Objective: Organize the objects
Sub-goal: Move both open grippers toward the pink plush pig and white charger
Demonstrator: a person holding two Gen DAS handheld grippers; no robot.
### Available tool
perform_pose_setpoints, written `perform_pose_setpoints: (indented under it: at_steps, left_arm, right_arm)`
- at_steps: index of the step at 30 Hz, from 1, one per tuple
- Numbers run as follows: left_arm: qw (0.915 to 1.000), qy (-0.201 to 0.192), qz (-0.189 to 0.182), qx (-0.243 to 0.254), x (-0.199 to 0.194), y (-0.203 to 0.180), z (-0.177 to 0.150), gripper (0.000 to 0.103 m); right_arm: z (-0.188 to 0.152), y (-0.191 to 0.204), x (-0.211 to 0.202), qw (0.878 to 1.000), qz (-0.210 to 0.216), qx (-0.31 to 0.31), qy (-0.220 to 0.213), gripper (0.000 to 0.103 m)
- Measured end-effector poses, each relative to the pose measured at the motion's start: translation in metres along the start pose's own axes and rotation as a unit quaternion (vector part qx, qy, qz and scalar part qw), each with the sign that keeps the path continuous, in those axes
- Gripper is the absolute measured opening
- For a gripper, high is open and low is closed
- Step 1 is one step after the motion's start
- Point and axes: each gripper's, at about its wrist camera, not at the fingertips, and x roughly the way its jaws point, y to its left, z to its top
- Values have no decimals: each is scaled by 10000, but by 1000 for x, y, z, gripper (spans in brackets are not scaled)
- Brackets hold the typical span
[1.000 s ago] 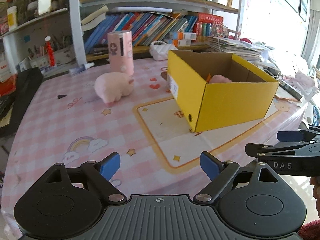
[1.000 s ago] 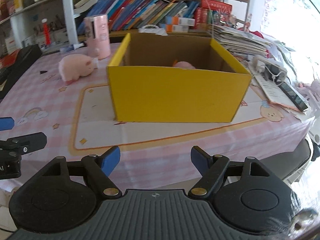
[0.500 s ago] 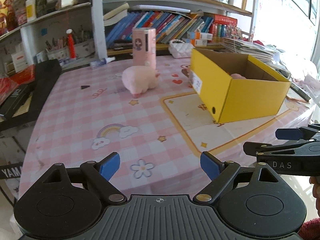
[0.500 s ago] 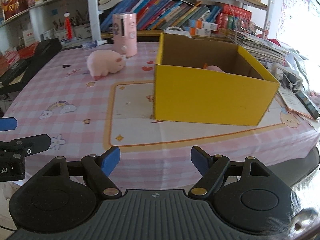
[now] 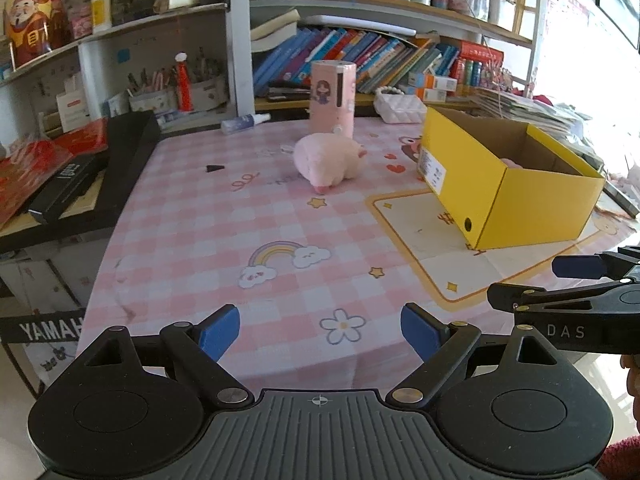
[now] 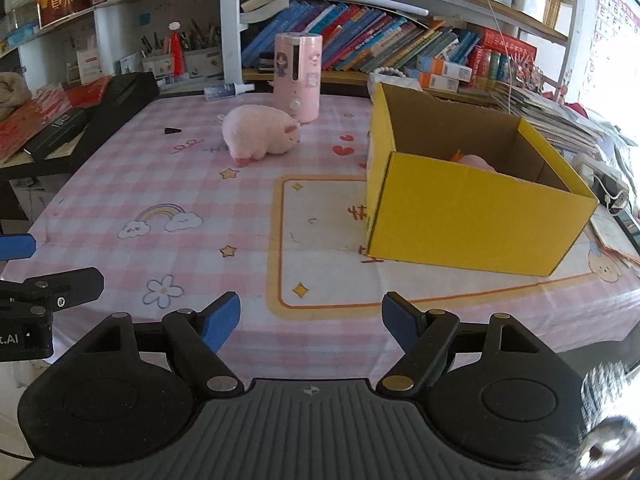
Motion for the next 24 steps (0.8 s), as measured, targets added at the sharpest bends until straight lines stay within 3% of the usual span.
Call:
perform_pose_setpoints:
  at_steps: [15, 24]
  left_arm:
    - [9995, 35, 209, -231, 9, 19, 2, 90]
    - [9989, -25, 321, -355, 37, 27, 29, 90]
  right_arm:
    - [16, 24, 20, 9988, 326, -374, 18, 75]
    - [51, 17, 52, 9978, 509, -405, -108, 71]
